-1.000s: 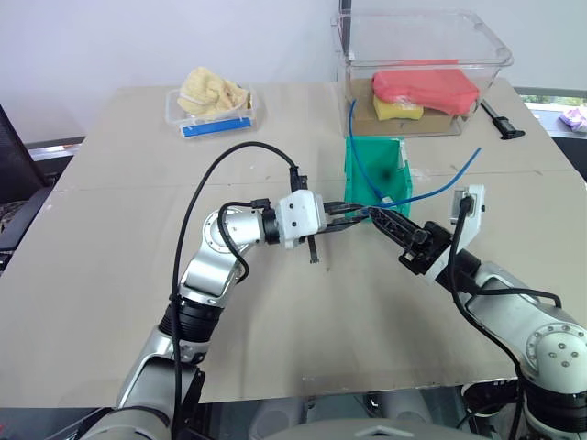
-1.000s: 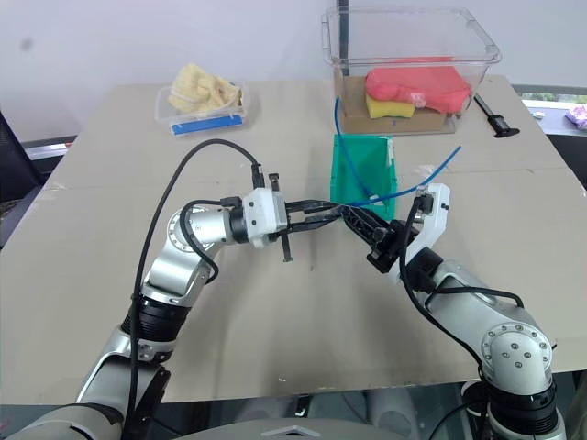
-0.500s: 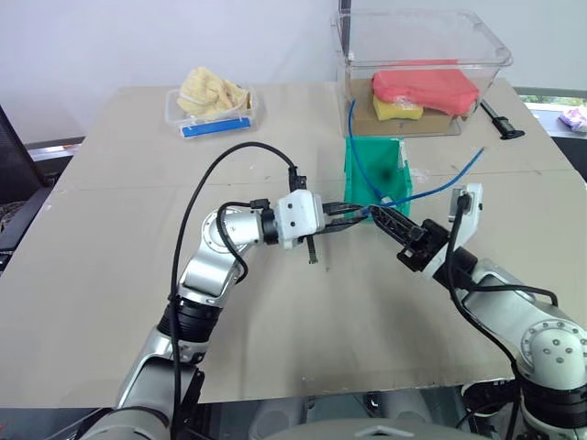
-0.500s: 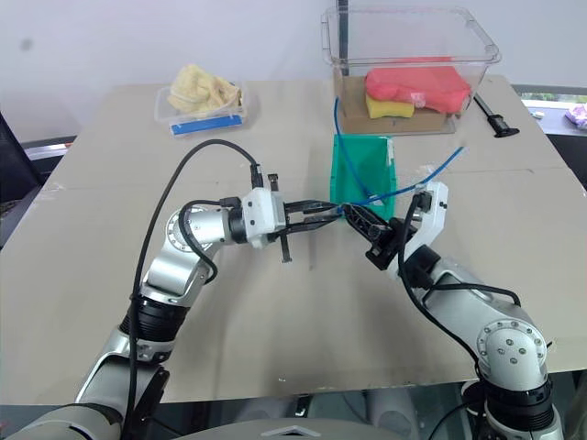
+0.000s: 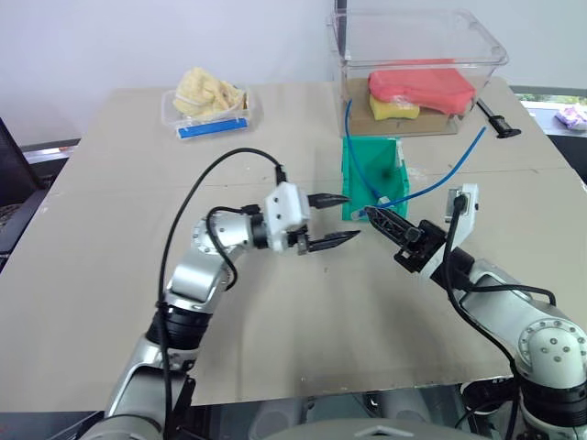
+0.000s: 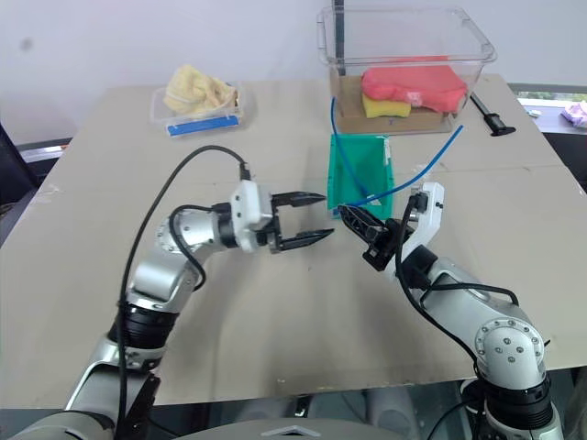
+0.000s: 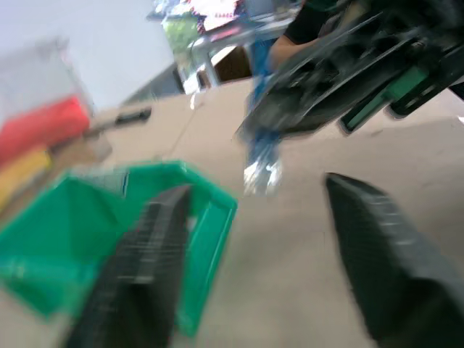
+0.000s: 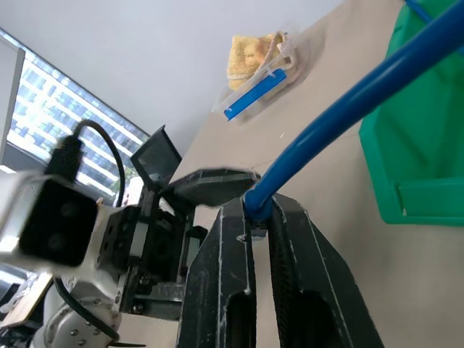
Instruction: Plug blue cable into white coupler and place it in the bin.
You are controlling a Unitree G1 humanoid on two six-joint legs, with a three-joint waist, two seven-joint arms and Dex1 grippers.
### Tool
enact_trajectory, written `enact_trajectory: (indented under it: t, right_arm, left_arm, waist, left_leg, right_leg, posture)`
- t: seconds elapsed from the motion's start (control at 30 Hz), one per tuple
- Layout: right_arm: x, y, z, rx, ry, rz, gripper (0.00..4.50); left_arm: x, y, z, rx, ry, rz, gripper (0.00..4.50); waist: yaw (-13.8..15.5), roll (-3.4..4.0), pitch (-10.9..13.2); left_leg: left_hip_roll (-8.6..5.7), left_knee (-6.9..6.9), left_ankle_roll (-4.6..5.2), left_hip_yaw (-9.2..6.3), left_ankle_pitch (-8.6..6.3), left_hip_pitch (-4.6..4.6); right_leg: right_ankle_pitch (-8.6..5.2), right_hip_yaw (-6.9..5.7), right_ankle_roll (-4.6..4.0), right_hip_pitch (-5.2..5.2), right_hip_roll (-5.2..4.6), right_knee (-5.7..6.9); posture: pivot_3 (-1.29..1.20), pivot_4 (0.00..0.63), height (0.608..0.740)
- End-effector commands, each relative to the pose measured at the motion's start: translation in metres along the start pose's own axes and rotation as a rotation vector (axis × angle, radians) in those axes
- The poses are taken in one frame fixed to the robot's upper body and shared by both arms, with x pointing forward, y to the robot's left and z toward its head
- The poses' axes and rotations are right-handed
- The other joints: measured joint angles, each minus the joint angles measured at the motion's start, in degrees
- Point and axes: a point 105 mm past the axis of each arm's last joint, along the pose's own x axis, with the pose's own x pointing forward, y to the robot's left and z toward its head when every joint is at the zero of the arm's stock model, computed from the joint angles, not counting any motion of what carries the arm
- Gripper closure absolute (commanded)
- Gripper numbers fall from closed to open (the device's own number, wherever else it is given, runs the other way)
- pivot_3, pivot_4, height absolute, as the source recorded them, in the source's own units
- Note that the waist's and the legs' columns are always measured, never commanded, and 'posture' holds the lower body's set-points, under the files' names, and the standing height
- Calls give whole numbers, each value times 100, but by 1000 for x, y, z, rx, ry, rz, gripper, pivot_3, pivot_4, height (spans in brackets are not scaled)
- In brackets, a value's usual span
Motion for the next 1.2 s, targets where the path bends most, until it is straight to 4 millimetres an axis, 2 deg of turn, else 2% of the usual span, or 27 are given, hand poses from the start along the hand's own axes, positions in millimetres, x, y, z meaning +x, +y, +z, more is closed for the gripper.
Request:
enact_trajectory:
  t: [0.03,0.2,0.3,0.47,0.77,0.9,0.97,1.07,1.13,1.2]
  right_arm:
    - [-2,1,6,-19,-29,16,4500]
    - [-3,-5,5,-29,-36,-3,4500]
    - [-4,-7,4,-37,-37,-11,4500]
    - [-5,-8,2,-46,-38,-15,4500]
    - [-10,-7,2,-64,-54,-37,4500]
    - [-13,-7,2,-70,-59,-49,4500]
    - [-14,-7,3,-72,-62,-55,4500]
    - [-15,-7,3,-83,-65,-59,4500]
    - [-16,-7,4,-102,-65,-58,4500]
    - [-16,-6,5,-144,-55,-46,4500]
  left_arm:
    - [-43,26,-5,-102,71,98,603]
    - [-94,58,-36,-161,249,182,603]
    - [-115,68,-56,-158,354,175,603]
    - [-118,77,-73,-129,420,147,603]
    - [-100,77,-94,-86,474,49,603]
    - [-96,75,-99,-95,474,26,1622]
    - [-93,74,-99,-104,461,13,2607]
    - [-88,71,-96,-109,424,-11,3764]
    - [-84,68,-92,-105,398,-38,4090]
    - [-76,63,-86,-92,367,-89,4105]
  waist:
    - [-23,1,1]
    - [13,3,2]
    - [18,1,2]
    - [19,0,1]
    - [-9,-2,1]
    - [-9,-3,0]
    - [-5,-3,0]
    - [-6,-4,-1]
    - [-6,-4,-1]
    - [-9,-4,-1]
  left_leg:
    - [2,0,0,0,0,0]
    - [6,-5,0,2,0,1]
    - [1,-4,0,3,0,-1]
    - [0,-5,-2,2,1,-6]
    - [-1,-5,-2,5,0,-12]
    - [-1,-5,0,5,0,-12]
    - [-1,-5,0,5,-1,-12]
    - [-1,-4,0,6,-1,-12]
    - [-1,-4,0,5,-1,-12]
    - [-1,-4,0,6,-1,-12]
  right_leg:
    - [0,0,0,-1,2,2]
    - [0,0,-1,-8,8,8]
    - [1,-1,-1,-6,5,4]
    - [2,-2,-3,-9,1,2]
    - [3,2,-3,-17,-2,5]
    - [3,2,-3,-19,-1,8]
    - [3,2,-3,-18,-2,9]
    - [3,3,-2,-18,-2,11]
    - [3,2,-2,-18,-2,11]
    - [3,2,-3,-18,-2,11]
  posture:
    - [0,150,740]
    - [0,150,740]
    - [0,150,740]
    - [0,150,740]
    - [0,150,740]
    - [0,150,740]
    - [0,150,740]
    - [0,150,740]
    - [0,150,740]
    - [0,150,740]
